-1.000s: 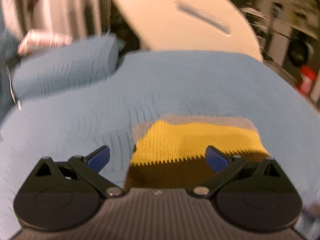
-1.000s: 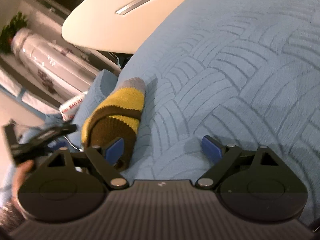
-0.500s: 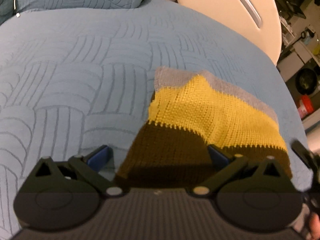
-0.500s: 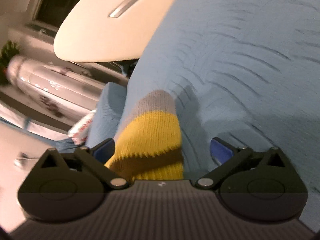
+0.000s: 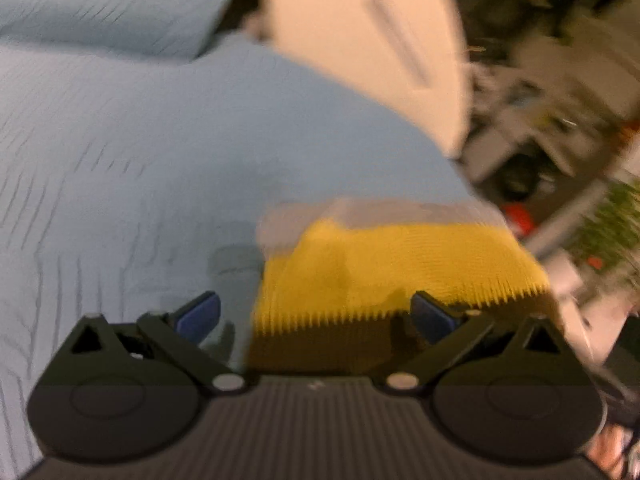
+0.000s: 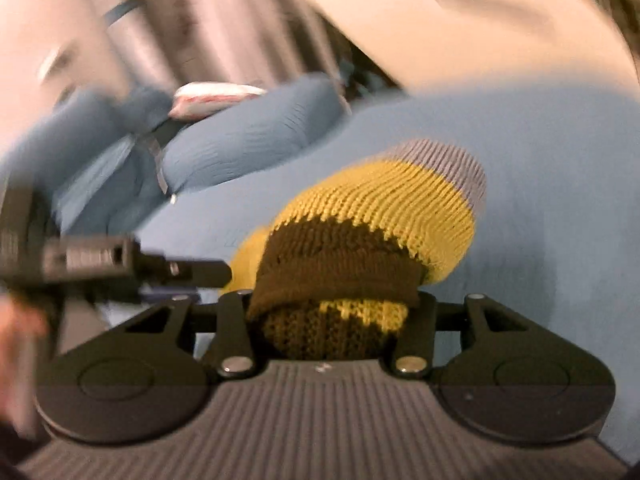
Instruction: Fold clothes
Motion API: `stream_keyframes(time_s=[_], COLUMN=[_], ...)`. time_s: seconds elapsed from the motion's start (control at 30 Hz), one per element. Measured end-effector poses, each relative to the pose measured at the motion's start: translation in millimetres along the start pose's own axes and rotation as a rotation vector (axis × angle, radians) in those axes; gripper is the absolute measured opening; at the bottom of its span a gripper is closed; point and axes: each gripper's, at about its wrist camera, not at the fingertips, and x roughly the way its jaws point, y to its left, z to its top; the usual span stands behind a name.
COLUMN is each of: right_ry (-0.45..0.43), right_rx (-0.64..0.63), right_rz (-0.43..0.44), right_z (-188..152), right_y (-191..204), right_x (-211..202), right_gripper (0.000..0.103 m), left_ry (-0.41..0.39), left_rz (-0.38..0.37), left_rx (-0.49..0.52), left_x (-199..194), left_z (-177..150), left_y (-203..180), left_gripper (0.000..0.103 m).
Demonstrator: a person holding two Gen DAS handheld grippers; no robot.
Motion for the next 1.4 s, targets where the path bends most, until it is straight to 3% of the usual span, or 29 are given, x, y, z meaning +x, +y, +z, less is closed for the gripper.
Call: stream_keyframes(time_s=[0.03,0.13,0.17,0.23,0.3,0.4,0.43,0.5,0.6,0.67,0.8,0.9,0.93,0.97,1.07,1.13,1.27,1.33,1.4], right_ry=[-0.049,-0.117,-0.126,-0.145,-0.101,0.074,0.139,0.102,0.072,0.055,0.030,0.064,0.122,0.191,0.233,0.205,0.150,0.152,0.158], right_rx=[-0.212,-0.646,-0.745,-0.957,-1.108,-1.220,-1.231,-1.271,-1.231,-1.196,-1.250,-1.360,-1.311,-1.204,-0.949,-0.793,-0.853,-0.968,-1.072], right_rz=[-0.047,-0.182,-0.219,-0.302,-0.295,-0.163,-0.114,-0.172,-0.234,-0.285,-0.279,-0.227,-0.182,-0.123,-0.049,0.021,0.097,0.138,0.154], right_z=[9,14,7,-17,-65,-141,-162,-194,-188,-177,-170,-171,-162,-147,-106,-65,-36,-32,-38], right_y=[19,54,61,74,88,106,111,119,117,110,104,103,97,90,77,60,53,60,70], right_x=[-21,-51,-53,-57,-54,-45,-42,-43,-43,-42,-43,-32,-26,-21,-23,-35,-52,-59,-60], right_gripper=[0.048,0.049,0.049,0.049,0.051,0.055,0.058,0.060,0.071,0.092,0.096,0.101,0.094,0.061,0.050,0.050,0.050,0.050,0.050], left_ry=[-0.015,-0.144,-0.181,-0.201,-0.191,-0.090,-0.061,-0.029,-0.019,0.010,0.079,0.072,0.071,0.071,0.059,0.039,-0.134,-0.144,-0.094], left_rz=[0.004,0.068,0.104,0.124,0.109,0.039,0.015,-0.022,-0.056,-0.091,-0.123,-0.145,-0.146,-0.143,-0.124,-0.114,-0.044,-0.034,-0.024], left_rx=[0.031,0.319,0.446,0.586,0.688,0.734,0.760,0.858,0.931,1.030,1.115,1.134,1.137,1.156,1.202,1.237,1.400,1.482,1.615], left_x=[-4,-35,-44,-53,-58,-59,-60,-61,-62,-57,-39,-39,-41,-40,-39,-38,-29,-22,-11], left_z=[0,-5,-12,-23,-39,-60,-66,-81,-89,-100,-125,-136,-136,-140,-149,-154,-177,-187,-204], left_y=[-4,-36,-49,-64,-74,-79,-82,-90,-95,-101,-112,-120,-120,-123,-126,-130,-143,-150,-159], left_gripper=[0.103,0.103,0.103,0.103,0.103,0.103,0.103,0.103,0.103,0.103,0.103,0.103,0.103,0.103,0.103,0.103,0.103,0.103,0.103])
